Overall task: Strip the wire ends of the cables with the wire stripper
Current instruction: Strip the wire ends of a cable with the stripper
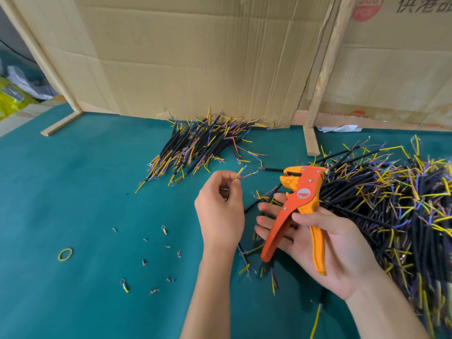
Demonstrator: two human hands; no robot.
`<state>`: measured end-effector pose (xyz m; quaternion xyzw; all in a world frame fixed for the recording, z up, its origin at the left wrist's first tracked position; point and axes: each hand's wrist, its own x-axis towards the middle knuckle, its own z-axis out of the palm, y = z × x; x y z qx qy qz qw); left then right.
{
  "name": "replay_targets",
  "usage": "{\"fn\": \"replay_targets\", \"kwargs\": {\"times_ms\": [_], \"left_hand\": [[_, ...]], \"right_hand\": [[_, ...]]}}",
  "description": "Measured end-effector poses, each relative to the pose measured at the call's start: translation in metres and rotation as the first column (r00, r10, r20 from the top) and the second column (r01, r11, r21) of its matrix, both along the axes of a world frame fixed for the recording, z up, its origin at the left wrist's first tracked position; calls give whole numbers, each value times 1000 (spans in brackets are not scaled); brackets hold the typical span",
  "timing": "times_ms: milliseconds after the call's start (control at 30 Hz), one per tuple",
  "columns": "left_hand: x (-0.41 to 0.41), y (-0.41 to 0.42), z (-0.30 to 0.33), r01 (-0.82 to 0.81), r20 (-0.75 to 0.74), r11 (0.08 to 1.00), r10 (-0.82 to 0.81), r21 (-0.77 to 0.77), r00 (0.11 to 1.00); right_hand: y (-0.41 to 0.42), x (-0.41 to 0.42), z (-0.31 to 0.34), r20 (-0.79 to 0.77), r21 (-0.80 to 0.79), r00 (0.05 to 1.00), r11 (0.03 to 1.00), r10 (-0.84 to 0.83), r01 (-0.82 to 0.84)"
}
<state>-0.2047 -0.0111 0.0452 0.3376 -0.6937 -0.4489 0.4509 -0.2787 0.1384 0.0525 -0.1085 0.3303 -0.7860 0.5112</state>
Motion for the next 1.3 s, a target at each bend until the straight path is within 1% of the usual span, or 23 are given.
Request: {"fn": "replay_targets", "kwargs": {"times_ms": [100, 167, 267, 367, 533, 733, 1300], "left_hand": [[0, 2, 1, -13, -1, 1000, 13, -12, 1000], [1, 2, 1, -22, -2, 999, 22, -26, 1000], [1, 2, 2, -19, -1, 999, 19, -32, 1000], [1, 3, 2, -9, 13, 999, 9, -33, 1000], [1, 3, 2, 14, 31, 1000, -14, -27, 999], [0, 4, 3, 39, 60, 998, -36, -47, 998], [0, 4, 2, 85, 73, 994, -80, -65, 994]], "right_hand": [[1, 1, 2, -34, 18, 998, 998, 61, -60], [0, 3, 4, -54, 67, 994, 993, 97, -93], [-4, 10, 6, -61, 142, 992, 985, 107, -97], [-9, 16, 8, -118, 191, 989, 979, 90, -66], [-8, 16, 7, -194, 178, 979, 984, 64, -29], [-5, 14, 5, -237, 195, 965, 979, 108, -62], [-6, 11, 3, -241, 193, 962, 978, 128, -82]]}}
